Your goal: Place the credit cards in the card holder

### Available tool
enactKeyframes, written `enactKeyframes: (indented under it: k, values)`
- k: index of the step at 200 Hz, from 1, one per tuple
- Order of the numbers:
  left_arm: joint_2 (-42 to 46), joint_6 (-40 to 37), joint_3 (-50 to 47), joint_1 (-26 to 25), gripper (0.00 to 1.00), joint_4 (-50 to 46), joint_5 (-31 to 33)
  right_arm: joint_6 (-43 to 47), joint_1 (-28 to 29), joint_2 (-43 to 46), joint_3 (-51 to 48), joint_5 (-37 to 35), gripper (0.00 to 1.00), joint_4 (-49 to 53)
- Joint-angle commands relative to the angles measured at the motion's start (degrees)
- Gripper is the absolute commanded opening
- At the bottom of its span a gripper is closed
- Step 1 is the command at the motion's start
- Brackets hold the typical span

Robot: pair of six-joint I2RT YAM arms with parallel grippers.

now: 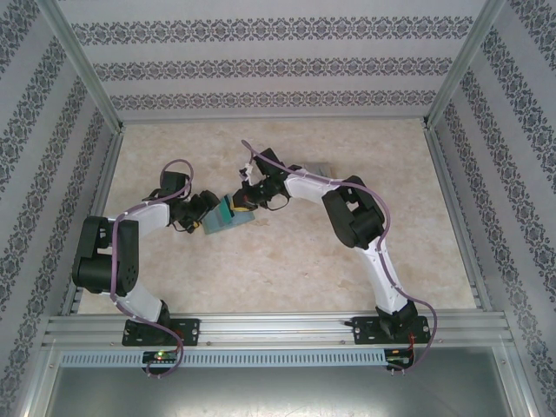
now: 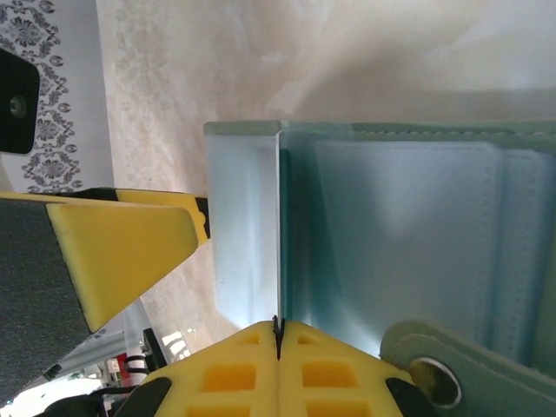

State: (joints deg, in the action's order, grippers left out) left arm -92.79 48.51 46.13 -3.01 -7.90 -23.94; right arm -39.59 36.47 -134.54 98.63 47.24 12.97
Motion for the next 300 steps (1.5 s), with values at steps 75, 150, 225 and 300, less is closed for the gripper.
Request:
enactKeyframes:
  k: [75,150,225,300]
  values:
    - [-2.04,0.40,0.15,-0.71,0.82,1.85,-1.08,-1.20,0.90,0.36,-3.36,-0.21,0.00,-3.12]
    - [-1.42,0.11,0.02,-0.76,0.82,0.69,0.18,0.88,-0.65,2.59,-5.98,1.11,0.00,-2.43]
    - [-1.58,0.47,-0.06,-0.75,0.82,0.70,0.23,0.07,0.83,0.53,-3.10,2.68,0.00,-2.10]
    - [-1.38,1.05,-0.23,-0.71,0.81,1.40,-0.03,-3.57,1.80,-0.55,-3.18,2.78,0.00,-5.38]
